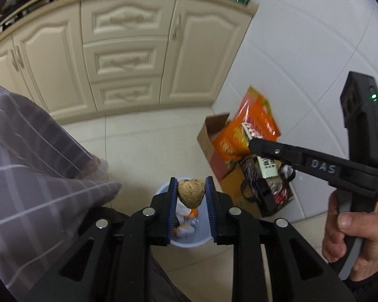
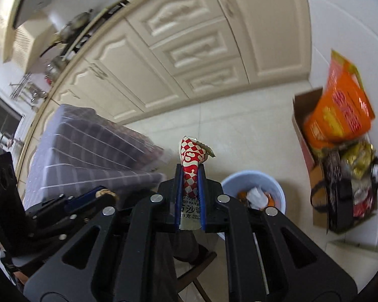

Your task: Collect trash

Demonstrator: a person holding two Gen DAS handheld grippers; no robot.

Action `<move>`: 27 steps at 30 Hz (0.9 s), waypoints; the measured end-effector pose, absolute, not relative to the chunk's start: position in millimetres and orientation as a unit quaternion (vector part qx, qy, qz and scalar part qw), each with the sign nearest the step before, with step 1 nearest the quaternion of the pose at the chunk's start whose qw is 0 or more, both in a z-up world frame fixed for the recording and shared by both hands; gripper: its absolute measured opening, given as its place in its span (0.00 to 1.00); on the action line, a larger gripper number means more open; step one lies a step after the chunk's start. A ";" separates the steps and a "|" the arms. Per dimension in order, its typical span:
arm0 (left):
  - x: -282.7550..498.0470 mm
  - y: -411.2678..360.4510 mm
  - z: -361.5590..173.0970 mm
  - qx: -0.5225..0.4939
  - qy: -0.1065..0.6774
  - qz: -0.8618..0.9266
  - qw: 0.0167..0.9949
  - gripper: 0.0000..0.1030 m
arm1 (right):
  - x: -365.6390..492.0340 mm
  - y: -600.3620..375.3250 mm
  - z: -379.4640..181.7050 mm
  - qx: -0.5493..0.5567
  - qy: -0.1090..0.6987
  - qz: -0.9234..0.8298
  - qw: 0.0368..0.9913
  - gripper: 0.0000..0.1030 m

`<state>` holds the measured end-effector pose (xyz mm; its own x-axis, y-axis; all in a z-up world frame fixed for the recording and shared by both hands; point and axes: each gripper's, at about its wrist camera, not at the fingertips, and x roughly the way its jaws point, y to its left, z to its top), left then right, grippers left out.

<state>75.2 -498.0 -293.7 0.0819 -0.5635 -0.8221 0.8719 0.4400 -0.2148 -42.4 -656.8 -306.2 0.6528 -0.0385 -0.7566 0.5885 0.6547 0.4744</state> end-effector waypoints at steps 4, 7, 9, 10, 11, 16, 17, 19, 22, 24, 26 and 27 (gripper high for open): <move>79.4 -520.8 -315.0 0.180 0.476 -0.505 0.697 0.21 | -41.5 -666.3 -324.3 0.388 0.383 -0.193 0.816 0.12; 81.2 -536.6 -326.6 0.187 0.492 -0.514 0.677 0.23 | -38.4 -673.4 -336.9 0.400 0.390 -0.198 0.805 0.14; 84.8 -539.0 -332.1 0.192 0.501 -0.504 0.677 0.64 | -39.4 -681.2 -348.7 0.418 0.395 -0.207 0.791 0.30; 86.5 -537.6 -330.2 0.189 0.498 -0.499 0.683 0.76 | -41.7 -683.5 -352.6 0.425 0.394 -0.214 0.786 0.57; 86.8 -536.3 -327.7 0.186 0.495 -0.497 0.688 0.83 | -43.5 -684.1 -353.8 0.428 0.391 -0.218 0.785 0.64; 90.4 -524.0 -316.8 0.191 0.483 -0.483 0.705 0.87 | -50.1 -685.4 -355.7 0.440 0.384 -0.221 0.781 0.75; 92.1 -522.0 -314.7 0.190 0.482 -0.479 0.709 0.88 | -50.4 -685.2 -355.3 0.440 0.384 -0.223 0.781 0.78; 95.0 -518.1 -308.0 0.184 0.479 -0.472 0.717 0.88 | -51.0 -684.0 -352.0 0.435 0.384 -0.231 0.781 0.89; 95.7 -510.6 -293.7 0.173 0.467 -0.470 0.729 0.89 | -49.5 -682.5 -347.1 0.427 0.387 -0.244 0.780 0.93; 94.2 -504.6 -281.1 0.170 0.452 -0.471 0.738 0.89 | -48.5 -681.3 -343.2 0.423 0.385 -0.249 0.781 0.94; 91.9 -501.8 -270.6 0.166 0.442 -0.474 0.743 0.90 | -47.7 -680.2 -338.8 0.422 0.382 -0.249 0.784 0.94; 91.0 -499.5 -266.4 0.163 0.439 -0.476 0.745 0.90 | -46.8 -678.7 -335.0 0.419 0.380 -0.248 0.786 0.94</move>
<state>91.0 -499.5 -266.4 0.1628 -0.5650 -0.8089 0.8518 0.4942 -0.1737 -46.8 -678.7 -335.0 0.5878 -0.0706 -0.8059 0.7087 0.5253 0.4709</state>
